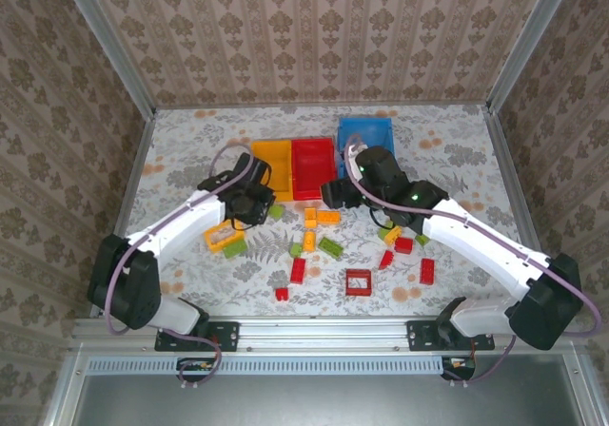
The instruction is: Sort the legos into containers by color
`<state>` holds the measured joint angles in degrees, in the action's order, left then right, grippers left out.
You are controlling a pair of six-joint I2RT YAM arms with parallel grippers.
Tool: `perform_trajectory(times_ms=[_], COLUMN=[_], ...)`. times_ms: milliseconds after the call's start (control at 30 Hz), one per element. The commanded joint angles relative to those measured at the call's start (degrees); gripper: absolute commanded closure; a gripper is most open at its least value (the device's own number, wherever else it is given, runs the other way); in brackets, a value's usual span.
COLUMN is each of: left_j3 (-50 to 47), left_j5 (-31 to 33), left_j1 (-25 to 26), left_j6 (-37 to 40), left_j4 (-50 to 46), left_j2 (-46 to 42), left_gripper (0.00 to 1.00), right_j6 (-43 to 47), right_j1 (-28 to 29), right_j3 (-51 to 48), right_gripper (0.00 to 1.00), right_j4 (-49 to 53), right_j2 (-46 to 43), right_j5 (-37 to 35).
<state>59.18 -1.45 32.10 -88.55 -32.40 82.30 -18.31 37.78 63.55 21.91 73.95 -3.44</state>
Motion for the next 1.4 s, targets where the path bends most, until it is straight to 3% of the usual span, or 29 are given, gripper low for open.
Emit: perform_trajectory(times_ms=[0, 267, 633, 1133, 1367], left_j3=[4.40, 16.31, 27.88, 34.39, 36.72], left_j5=[2.54, 2.11, 0.41, -6.36, -6.72], left_j1=[-0.87, -3.02, -5.30, -4.71, -3.33], left_j6=[12.08, 32.67, 51.27, 59.70, 60.78], left_j4=[-4.55, -6.90, -7.84, -4.69, -5.10], left_j2=[-0.32, 3.71, 10.49, 21.57, 24.84], left_gripper=[0.89, 0.90, 0.90, 0.90, 0.89], right_j6=[-2.10, -8.42, -12.12, -25.02, -25.61], right_j1=[-1.33, -6.06, -8.47, -10.18, -10.15], right_j3=[-1.86, -5.15, -5.89, -9.22, -9.81], right_gripper=[0.19, 0.19, 0.18, 0.19, 0.20], right_j4=[-4.82, -9.14, -8.46, -1.83, -0.59], right_j2=[-3.01, -4.78, -5.67, -6.72, -5.52], right_j5=[-1.32, 2.80, 5.77, 10.16, 12.15])
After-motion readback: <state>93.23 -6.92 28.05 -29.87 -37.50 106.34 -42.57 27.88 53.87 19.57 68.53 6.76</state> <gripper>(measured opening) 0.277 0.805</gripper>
